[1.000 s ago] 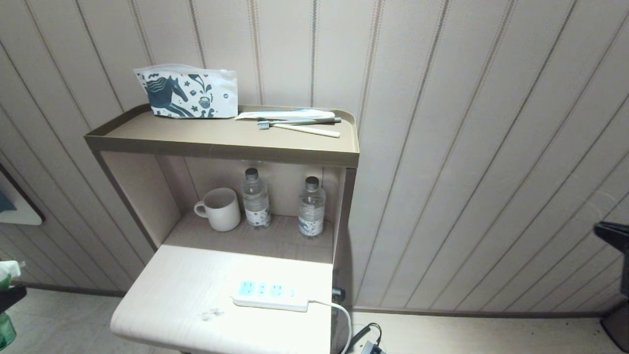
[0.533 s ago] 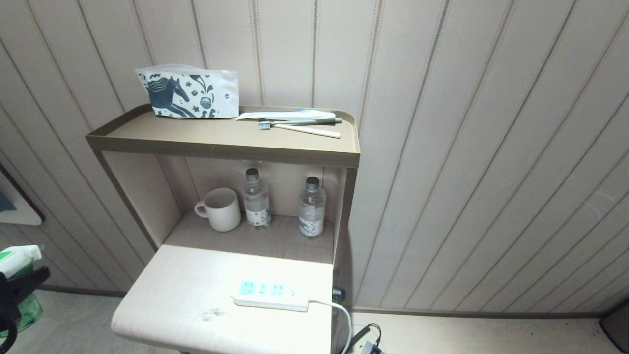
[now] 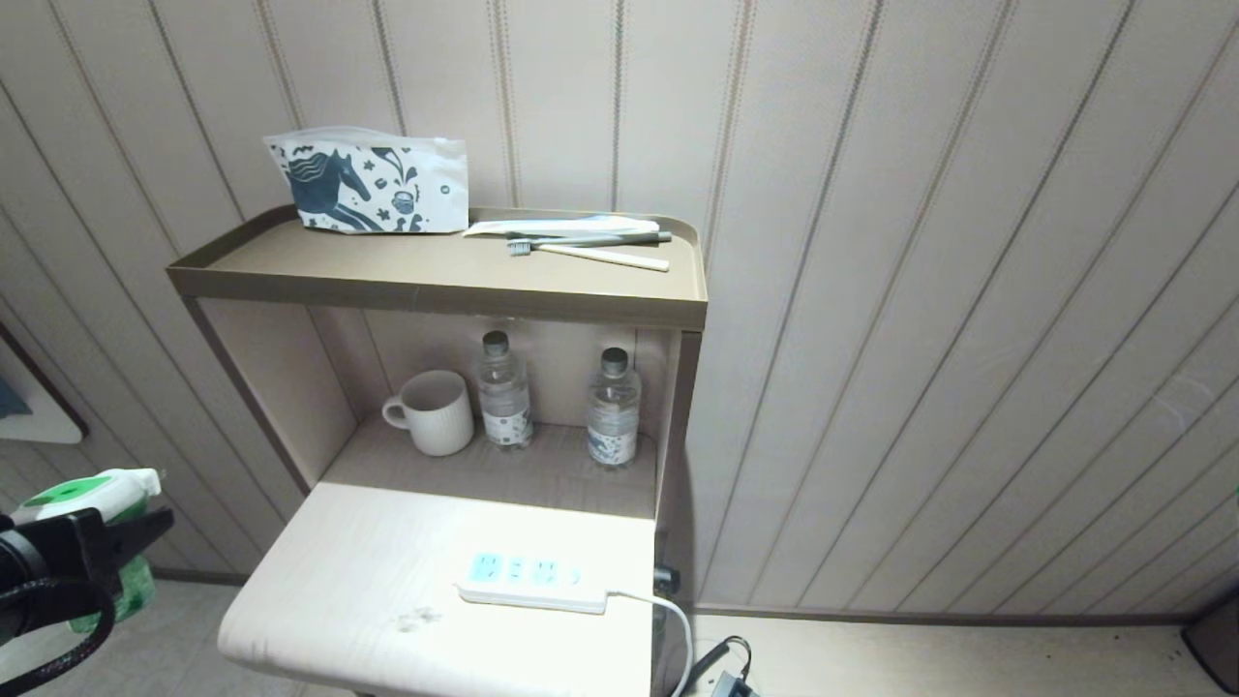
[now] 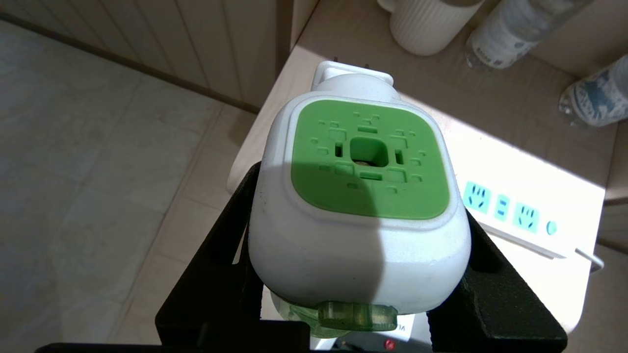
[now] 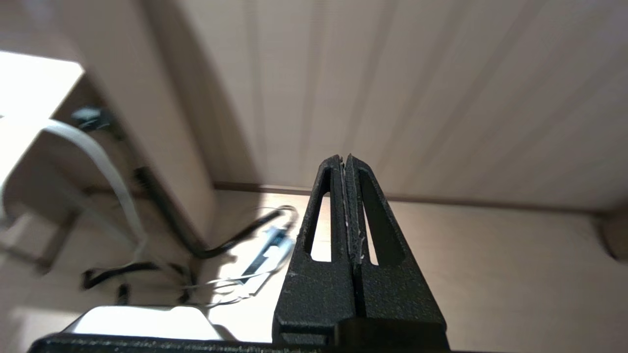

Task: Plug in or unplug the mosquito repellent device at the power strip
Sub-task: Place the mosquito repellent liquid on the table

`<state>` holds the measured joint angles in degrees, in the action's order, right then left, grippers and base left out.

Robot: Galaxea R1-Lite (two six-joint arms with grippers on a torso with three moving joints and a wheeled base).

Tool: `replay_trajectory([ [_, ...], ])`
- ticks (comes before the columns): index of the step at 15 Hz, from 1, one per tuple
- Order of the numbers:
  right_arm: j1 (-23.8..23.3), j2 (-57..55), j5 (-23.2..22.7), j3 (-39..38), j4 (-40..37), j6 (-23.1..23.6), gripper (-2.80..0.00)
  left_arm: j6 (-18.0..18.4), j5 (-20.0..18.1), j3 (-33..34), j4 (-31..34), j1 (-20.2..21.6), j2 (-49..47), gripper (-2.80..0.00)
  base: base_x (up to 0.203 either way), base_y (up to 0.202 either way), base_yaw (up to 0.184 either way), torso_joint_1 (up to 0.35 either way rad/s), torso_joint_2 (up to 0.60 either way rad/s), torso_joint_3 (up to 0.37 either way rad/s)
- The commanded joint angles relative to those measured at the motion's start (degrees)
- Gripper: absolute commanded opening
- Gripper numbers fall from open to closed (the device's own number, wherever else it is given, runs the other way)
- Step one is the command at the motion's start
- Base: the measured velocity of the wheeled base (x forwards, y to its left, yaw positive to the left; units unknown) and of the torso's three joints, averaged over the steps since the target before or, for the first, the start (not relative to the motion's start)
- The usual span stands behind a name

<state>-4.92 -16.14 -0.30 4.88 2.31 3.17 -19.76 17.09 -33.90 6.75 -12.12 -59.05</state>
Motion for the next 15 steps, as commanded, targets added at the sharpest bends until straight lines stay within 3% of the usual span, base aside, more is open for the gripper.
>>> replay_trajectory([
  [1, 0.0, 0.32, -3.66, -4.88, 3.41, 0.26, -2.8, -0.1, 0.14, -0.11, -1.83, -0.01, -3.44, -2.8, 0.0, 0.0, 0.0, 0.0, 0.0, 0.0],
  [6, 6.98, 3.77, -2.07, -4.88, 0.5, 1.3, -2.8, -0.42, -0.7, 0.15, -10.27, -0.01, -11.97, -2.8, 0.0, 0.0, 0.0, 0.0, 0.0, 0.0],
  [11, 4.92, 15.79, -1.02, -4.88, -3.36, 2.28, -2.8, -0.45, -2.15, 0.24, -11.32, -0.01, -11.44, -2.8, 0.0, 0.0, 0.0, 0.0, 0.0, 0.0],
  [15, 4.92, 15.85, 0.35, -4.88, -3.13, -2.77, -2.8, -0.08, -2.07, 0.43, -11.36, -0.29, -10.38, -2.8, 0.0, 0.0, 0.0, 0.0, 0.0, 0.0],
])
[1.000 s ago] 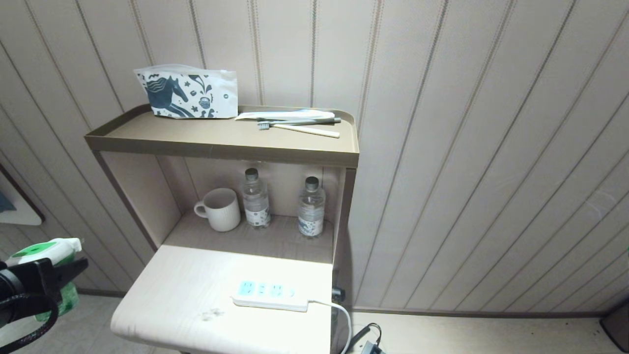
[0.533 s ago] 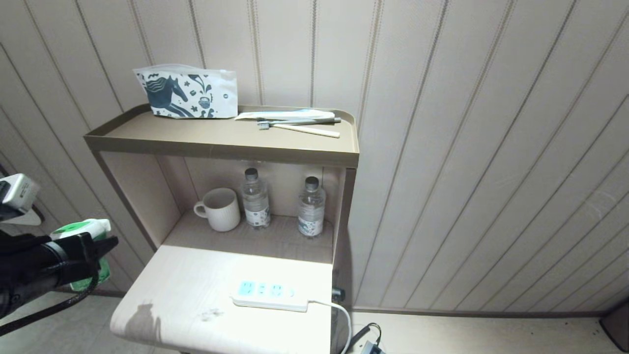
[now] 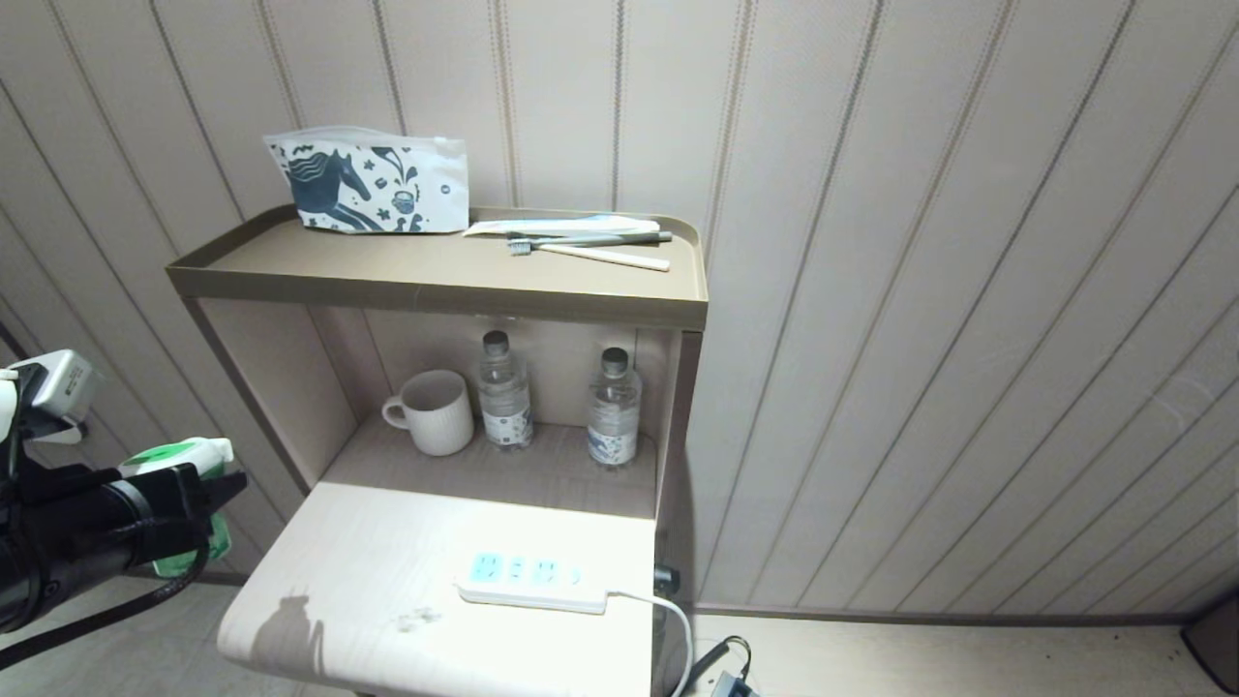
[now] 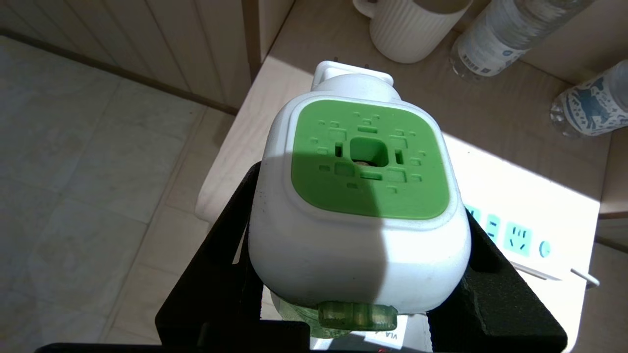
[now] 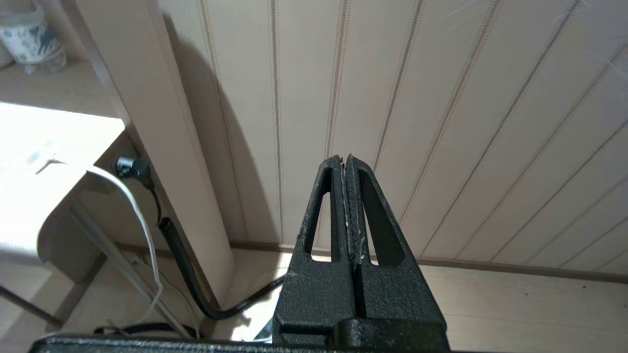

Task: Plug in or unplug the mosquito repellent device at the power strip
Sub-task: Place the mosquito repellent liquid on the table

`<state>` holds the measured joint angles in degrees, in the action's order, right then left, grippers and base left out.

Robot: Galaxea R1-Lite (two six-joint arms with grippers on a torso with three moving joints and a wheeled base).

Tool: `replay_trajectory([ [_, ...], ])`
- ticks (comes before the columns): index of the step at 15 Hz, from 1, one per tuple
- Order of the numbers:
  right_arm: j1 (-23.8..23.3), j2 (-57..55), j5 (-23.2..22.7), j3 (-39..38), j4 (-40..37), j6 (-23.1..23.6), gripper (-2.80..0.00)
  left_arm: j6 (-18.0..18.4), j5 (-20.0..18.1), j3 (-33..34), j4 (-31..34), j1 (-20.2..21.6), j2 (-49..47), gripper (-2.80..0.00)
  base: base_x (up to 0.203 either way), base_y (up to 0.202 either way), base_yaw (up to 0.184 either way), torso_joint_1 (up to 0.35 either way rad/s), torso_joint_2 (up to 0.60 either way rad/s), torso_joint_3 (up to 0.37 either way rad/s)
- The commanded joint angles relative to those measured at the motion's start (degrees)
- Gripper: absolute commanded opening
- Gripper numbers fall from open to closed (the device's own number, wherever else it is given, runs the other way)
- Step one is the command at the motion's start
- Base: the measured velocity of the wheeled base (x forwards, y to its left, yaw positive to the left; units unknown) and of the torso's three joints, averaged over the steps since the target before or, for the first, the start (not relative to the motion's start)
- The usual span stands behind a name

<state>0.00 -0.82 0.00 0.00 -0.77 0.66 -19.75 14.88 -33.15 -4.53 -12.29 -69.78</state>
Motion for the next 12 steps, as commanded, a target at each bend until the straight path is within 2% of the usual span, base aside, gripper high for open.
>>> replay_trajectory([
  [1, 0.0, 0.47, 0.35, 0.0, -0.02, -0.57, -2.8, 0.33, 0.23, -1.3, -0.12, -0.37, 0.78, -2.8, 0.0, 0.0, 0.0, 0.0, 0.0, 0.0],
  [5, 0.0, 0.55, 0.35, 0.0, -0.02, -0.57, -2.8, 1.74, 0.58, -1.04, -0.12, -2.04, 1.22, -2.8, 0.0, 0.0, 0.0, -0.073, 0.16, 0.084],
  [8, 0.0, 0.55, 0.35, 0.0, -0.02, -0.57, -2.8, 1.98, 0.74, -1.11, -0.05, -2.06, 1.67, -2.8, 0.0, 0.0, 0.0, -0.195, 0.44, 0.23],
  [12, 0.0, 0.55, 0.35, 0.0, -0.02, -0.57, -2.8, 4.72, 1.2, -1.31, 0.14, -2.13, 7.37, -2.8, 0.0, 0.0, 0.0, -0.244, 0.54, 0.29],
])
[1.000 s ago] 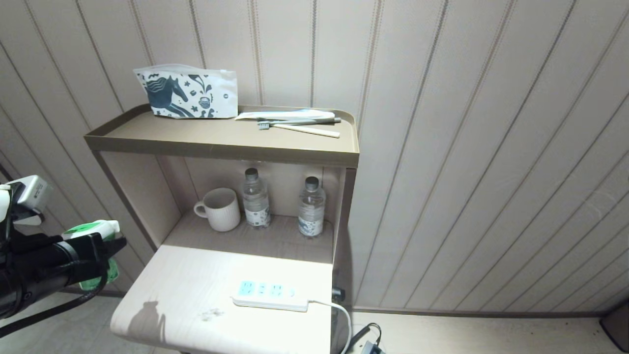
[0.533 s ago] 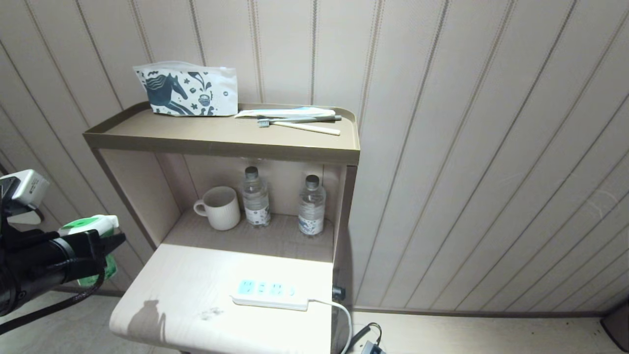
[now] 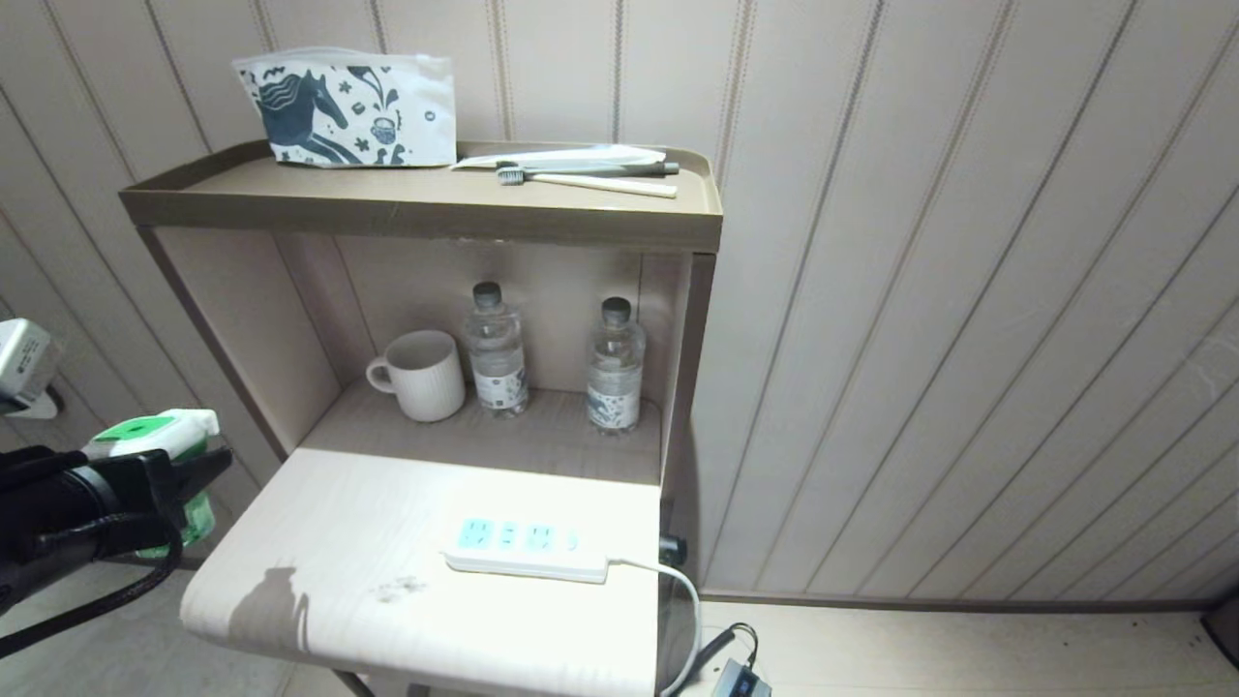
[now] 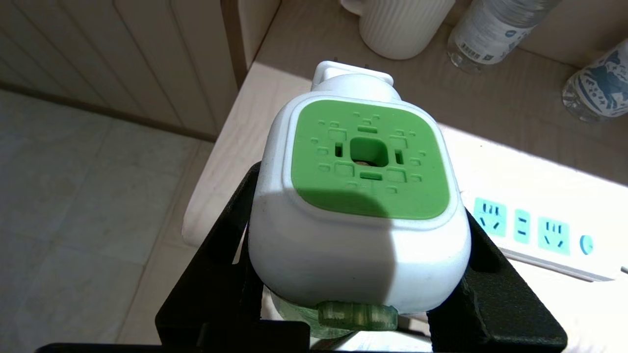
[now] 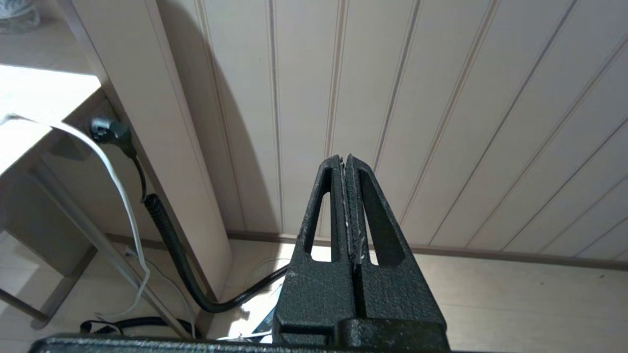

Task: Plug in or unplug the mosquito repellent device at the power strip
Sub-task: Place the mosquito repellent liquid on the table

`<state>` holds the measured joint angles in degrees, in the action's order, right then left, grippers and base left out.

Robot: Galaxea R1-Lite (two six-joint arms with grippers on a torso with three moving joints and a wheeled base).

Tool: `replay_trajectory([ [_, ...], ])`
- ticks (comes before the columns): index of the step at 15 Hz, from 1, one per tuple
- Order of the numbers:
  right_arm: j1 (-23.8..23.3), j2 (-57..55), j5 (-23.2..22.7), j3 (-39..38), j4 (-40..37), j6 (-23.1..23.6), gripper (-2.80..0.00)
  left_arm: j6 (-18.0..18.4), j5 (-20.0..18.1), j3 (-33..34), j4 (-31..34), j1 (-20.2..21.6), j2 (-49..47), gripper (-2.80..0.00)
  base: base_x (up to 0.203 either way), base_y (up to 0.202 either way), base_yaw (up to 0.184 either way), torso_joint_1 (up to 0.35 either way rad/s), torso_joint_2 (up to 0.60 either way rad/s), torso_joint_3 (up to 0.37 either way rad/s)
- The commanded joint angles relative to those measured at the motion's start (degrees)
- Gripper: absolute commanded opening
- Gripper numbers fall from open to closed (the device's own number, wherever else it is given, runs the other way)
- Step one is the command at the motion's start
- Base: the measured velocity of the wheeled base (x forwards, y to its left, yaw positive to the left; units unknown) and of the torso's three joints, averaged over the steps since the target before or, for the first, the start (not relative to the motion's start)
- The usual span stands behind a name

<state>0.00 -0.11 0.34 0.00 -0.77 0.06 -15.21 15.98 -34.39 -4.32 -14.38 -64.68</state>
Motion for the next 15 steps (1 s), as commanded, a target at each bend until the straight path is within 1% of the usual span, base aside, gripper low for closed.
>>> replay_trajectory([
  [1, 0.0, -0.15, 0.01, 0.0, -0.02, 0.03, -2.8, 0.24, 0.1, -0.01, -0.13, -0.03, 2.67, -2.8, 0.0, 0.0, 0.0, -0.246, 0.55, 0.295],
  [3, 0.0, -0.15, 0.01, 0.0, -0.02, 0.03, -2.8, 0.58, 0.22, 0.39, -0.17, -0.03, 2.9, -2.8, 0.0, 0.0, 0.0, -0.233, 0.53, 0.299],
  [5, 0.0, -0.15, 0.01, 0.0, -0.02, 0.03, -2.8, 1.92, 1.84, 0.58, -0.42, -0.53, 2.72, -2.8, 0.0, 0.0, 0.0, -0.227, 0.52, 0.29],
  [6, 0.0, -0.15, 0.01, 0.0, -0.02, 0.03, -2.8, 2.17, 3.42, 0.58, -1.11, -2.43, 2.68, -2.8, 0.0, 0.0, 0.0, -0.222, 0.51, 0.292],
  [8, 0.0, -0.15, 0.01, 0.0, -0.02, 0.03, -2.8, 2.27, 8.43, 1.14, -3.9, -6.97, 2.29, -2.8, 0.0, 0.0, 0.0, -0.213, 0.51, 0.281],
  [10, 0.0, -0.15, 0.01, 0.0, -0.02, 0.03, -2.8, 2.43, 12.35, 1.81, -6.79, -9.32, 1.8, -2.8, 0.0, 0.0, 0.0, -0.202, 0.5, 0.287],
  [12, 0.0, -0.15, 0.01, 0.0, -0.02, 0.11, -2.8, 3.0, 12.67, 1.69, -7.02, -9.52, 2.63, -2.8, 0.0, 0.0, 0.0, -0.19, 0.49, 0.283],
  [15, 0.0, -0.15, 0.01, 0.0, -0.02, 0.1, -2.8, 2.91, 12.84, 1.34, -7.21, -9.52, 2.54, -2.8, 0.0, 0.0, 0.0, -0.182, 0.47, 0.293],
])
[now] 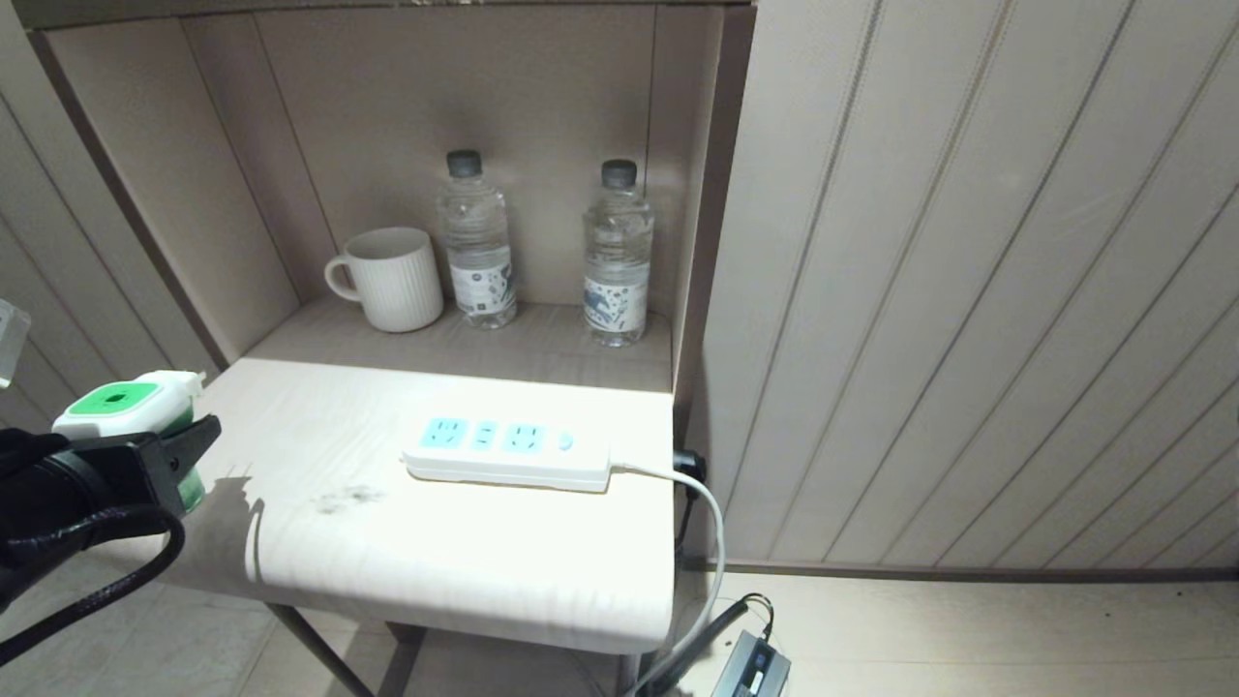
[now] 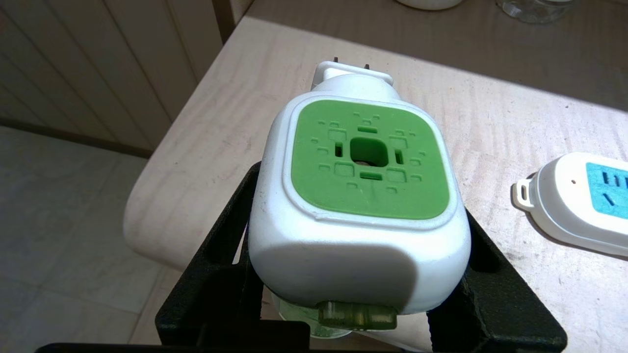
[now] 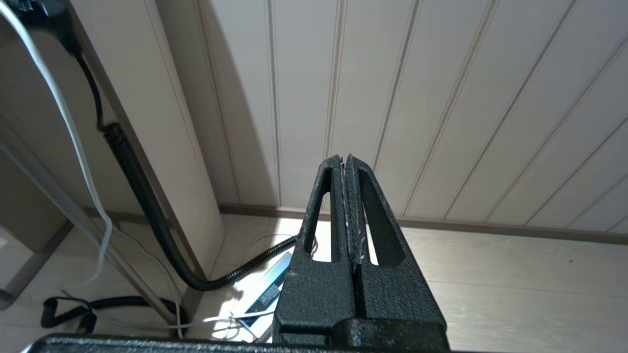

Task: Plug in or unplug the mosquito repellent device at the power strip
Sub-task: Place the mosquito repellent liquid on the table

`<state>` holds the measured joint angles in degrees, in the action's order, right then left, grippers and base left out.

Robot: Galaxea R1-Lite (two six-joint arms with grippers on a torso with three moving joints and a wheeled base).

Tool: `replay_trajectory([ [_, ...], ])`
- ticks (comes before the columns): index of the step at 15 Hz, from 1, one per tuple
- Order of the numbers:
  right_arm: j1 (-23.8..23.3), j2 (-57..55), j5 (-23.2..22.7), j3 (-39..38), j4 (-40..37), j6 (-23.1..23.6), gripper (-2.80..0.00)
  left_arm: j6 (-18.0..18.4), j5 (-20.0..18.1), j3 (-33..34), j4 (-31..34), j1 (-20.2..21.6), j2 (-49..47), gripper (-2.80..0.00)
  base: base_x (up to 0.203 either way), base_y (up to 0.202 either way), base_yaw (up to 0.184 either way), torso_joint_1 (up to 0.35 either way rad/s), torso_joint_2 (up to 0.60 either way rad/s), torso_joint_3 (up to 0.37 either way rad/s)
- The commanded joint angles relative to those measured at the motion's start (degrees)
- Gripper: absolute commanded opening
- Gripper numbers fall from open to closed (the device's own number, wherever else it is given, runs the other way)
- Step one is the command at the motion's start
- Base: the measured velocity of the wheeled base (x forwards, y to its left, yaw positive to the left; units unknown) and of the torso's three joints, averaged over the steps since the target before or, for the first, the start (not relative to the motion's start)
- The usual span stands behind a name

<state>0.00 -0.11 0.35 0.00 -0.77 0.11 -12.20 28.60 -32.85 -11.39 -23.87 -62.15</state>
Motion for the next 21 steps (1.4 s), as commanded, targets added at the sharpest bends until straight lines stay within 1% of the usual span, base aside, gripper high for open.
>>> replay_trajectory([
  [1, 0.0, -0.15, 0.0, 0.0, -0.02, -0.02, -2.8, -0.1, 0.05, -0.55, -0.65, -0.04, -0.17, -2.8, 0.0, 0.0, 0.0, -0.172, 0.47, 0.295],
  [4, 0.0, -0.15, 0.0, 0.0, -0.02, -0.02, -2.8, -0.25, 0.03, -1.26, -3.26, -0.04, -1.29, -2.8, 0.0, 0.0, 0.0, -0.067, 0.21, 0.132],
  [6, 0.0, -0.15, 0.0, 0.0, -0.02, -0.02, -2.8, -0.21, 0.03, -1.33, -10.08, -0.02, -6.85, -2.8, 0.0, 0.0, 0.0, -0.017, 0.04, 0.037],
  [8, 0.0, -0.15, 0.0, 0.0, -0.02, -0.02, -2.8, -0.18, 0.27, -0.93, -18.48, 0.03, -12.1, -2.8, 0.0, 0.0, 0.0, -0.003, 0.01, 0.008],
  [9, 0.0, -0.15, 0.0, 0.0, -0.02, -0.02, -2.8, -0.19, 0.39, -0.58, -21.24, 0.05, -13.32, -2.8, 0.0, 0.0, 0.0, 0.0, 0.0, 0.0],
  [14, 0.0, -0.15, 0.0, 0.0, -0.02, 0.07, -2.8, -0.43, 0.23, -0.74, -23.81, 0.1, -17.24, -2.8, 0.0, 0.0, 0.0, 0.0, 0.0, 0.0],
  [19, 0.0, -0.15, 0.0, 0.0, -0.02, 0.07, -2.8, -0.19, 0.4, -0.81, -30.25, 1.36, -21.87, -2.8, 0.0, 0.0, 0.0, 0.0, 0.0, 0.0],
  [21, 0.0, -0.24, 0.0, 0.0, -0.02, 0.07, -2.8, -0.27, 0.32, -1.03, -30.57, 1.37, -22.96, -2.8, 0.0, 0.0, 0.0, 0.0, 0.0, 0.0],
])
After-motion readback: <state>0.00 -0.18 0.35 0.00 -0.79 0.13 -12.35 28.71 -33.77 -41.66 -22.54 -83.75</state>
